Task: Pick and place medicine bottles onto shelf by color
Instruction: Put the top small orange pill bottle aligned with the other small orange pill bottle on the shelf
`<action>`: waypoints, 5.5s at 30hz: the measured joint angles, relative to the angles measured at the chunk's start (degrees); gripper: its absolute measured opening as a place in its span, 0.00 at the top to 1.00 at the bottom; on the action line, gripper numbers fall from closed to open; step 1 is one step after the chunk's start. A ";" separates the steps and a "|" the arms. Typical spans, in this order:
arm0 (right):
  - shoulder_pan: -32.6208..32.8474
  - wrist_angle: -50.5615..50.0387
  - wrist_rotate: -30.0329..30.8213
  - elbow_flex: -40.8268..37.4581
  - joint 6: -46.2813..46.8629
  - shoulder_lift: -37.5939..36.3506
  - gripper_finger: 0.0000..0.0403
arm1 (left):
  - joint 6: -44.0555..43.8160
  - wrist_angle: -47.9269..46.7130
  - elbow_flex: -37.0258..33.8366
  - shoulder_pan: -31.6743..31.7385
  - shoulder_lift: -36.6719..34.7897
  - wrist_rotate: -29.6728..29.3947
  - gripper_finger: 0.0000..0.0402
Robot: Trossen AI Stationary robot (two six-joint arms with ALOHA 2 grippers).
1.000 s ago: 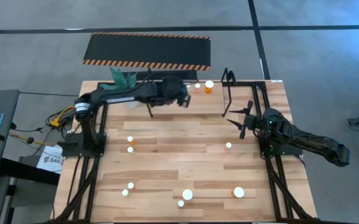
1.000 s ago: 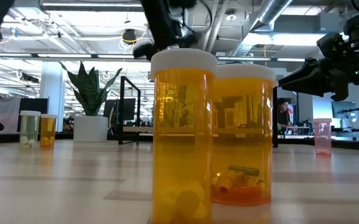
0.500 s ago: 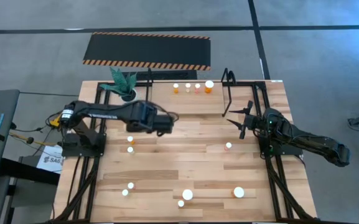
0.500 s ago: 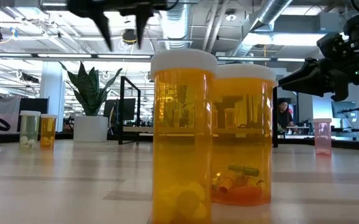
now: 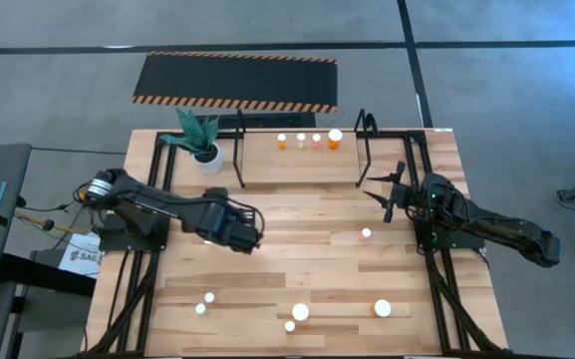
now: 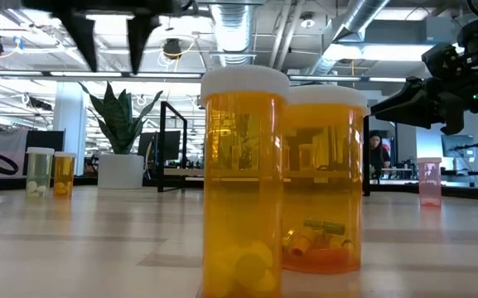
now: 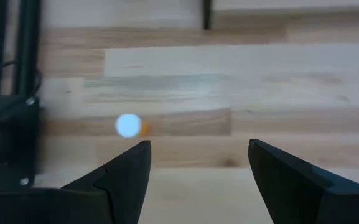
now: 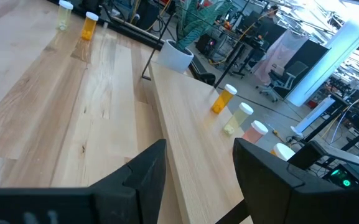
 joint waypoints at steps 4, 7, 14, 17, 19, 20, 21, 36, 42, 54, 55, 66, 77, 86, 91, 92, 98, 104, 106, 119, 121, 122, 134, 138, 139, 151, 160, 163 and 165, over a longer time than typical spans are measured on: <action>-0.02 -0.04 0.00 0.00 0.00 -0.01 0.49 | -4.20 0.07 -8.36 0.76 -4.90 1.76 0.36; -0.02 -0.02 0.00 0.00 0.00 -0.01 0.49 | -5.16 3.60 -15.62 2.00 -8.83 4.48 0.36; -0.02 -0.04 0.00 0.00 0.00 0.01 0.49 | 0.65 20.07 -30.81 6.30 -17.89 6.54 0.36; -0.02 -0.02 0.00 0.00 0.00 -0.01 0.49 | 2.45 25.13 -35.06 8.91 -19.65 8.36 0.36; 0.00 0.00 0.00 0.00 0.00 -0.01 0.49 | 3.23 26.89 -36.96 10.57 -19.78 10.05 0.36; -0.01 0.00 0.00 0.00 0.00 -0.01 0.49 | 3.52 27.27 -37.61 11.37 -19.78 11.02 0.36; 0.00 -0.01 0.00 0.00 0.00 -0.01 0.49 | 3.65 27.91 -38.13 11.97 -19.79 11.89 0.36; -0.02 -0.01 0.00 0.00 0.00 0.01 0.49 | 5.77 37.40 -41.90 13.61 -18.62 13.97 0.36; 0.00 0.00 0.00 0.00 0.00 0.01 0.49 | 7.22 38.61 -41.92 13.61 -17.76 13.70 0.36; 0.00 -0.13 0.02 0.00 0.00 0.01 0.49 | 6.70 38.83 -41.91 13.63 -15.38 14.08 0.36; -0.02 -0.09 0.02 0.00 0.00 -0.01 0.49 | 6.67 38.61 -41.92 13.63 -15.25 14.12 0.37; -0.01 -0.09 0.02 0.00 0.00 0.03 0.49 | 7.08 38.89 -41.92 13.63 -14.43 14.02 0.53; -0.01 -0.06 0.02 0.00 0.00 0.01 0.49 | 7.09 38.51 -41.92 13.63 -14.43 13.96 0.74; 0.00 -0.04 0.00 0.00 0.00 0.01 0.49 | 5.11 40.00 -41.10 13.63 -14.45 14.50 0.76; 0.00 -0.04 0.00 0.00 0.00 0.01 0.49 | 8.30 40.07 -37.86 13.86 -14.45 14.24 0.76; -0.01 -0.02 0.01 0.00 0.00 0.01 0.49 | 9.35 40.09 -37.13 14.00 -14.45 14.18 0.76; -0.02 -0.02 0.00 0.00 0.00 0.01 0.49 | 11.41 40.08 -33.39 15.48 -14.45 13.74 0.77; -0.02 -0.02 0.00 0.00 0.00 0.01 0.49 | 13.12 41.24 -31.32 17.52 -14.45 12.98 0.77; -0.02 -0.02 0.00 0.00 0.00 0.01 0.49 | 15.02 43.28 -30.84 17.85 -14.45 12.98 0.77; -0.01 -0.02 0.02 0.00 0.00 0.01 0.49 | 25.07 54.68 -28.48 17.88 -13.82 11.25 0.77; 0.00 0.00 0.01 0.00 0.01 0.01 0.49 | 25.53 55.78 -28.48 17.88 -12.97 11.20 0.77; -0.02 0.00 0.02 0.00 0.00 0.01 0.49 | 25.54 56.05 -28.45 17.88 -12.28 11.03 0.77; -0.02 0.06 0.05 0.00 0.01 1.20 0.49 | 34.37 47.89 -12.27 21.29 0.73 10.85 0.77; -0.02 0.05 0.04 0.00 0.00 1.21 0.49 | 40.46 40.71 -3.06 23.04 6.44 10.89 0.77; 0.00 0.04 0.07 0.00 0.00 1.15 0.49 | 42.17 39.78 -1.19 23.57 7.67 10.96 0.77; -0.02 0.02 0.06 0.00 0.00 1.23 0.49 | 61.49 38.16 8.48 29.83 15.24 12.13 0.77; 0.00 0.02 0.05 0.00 0.00 1.15 0.49 | 71.32 38.17 8.44 34.30 16.47 13.92 0.77; -0.02 0.01 0.06 0.00 0.00 1.15 0.49 | 74.88 37.94 8.36 35.33 16.59 12.94 0.76; -0.02 0.02 0.07 0.00 0.00 1.15 0.49 | 77.51 39.26 8.03 35.51 16.57 11.76 0.75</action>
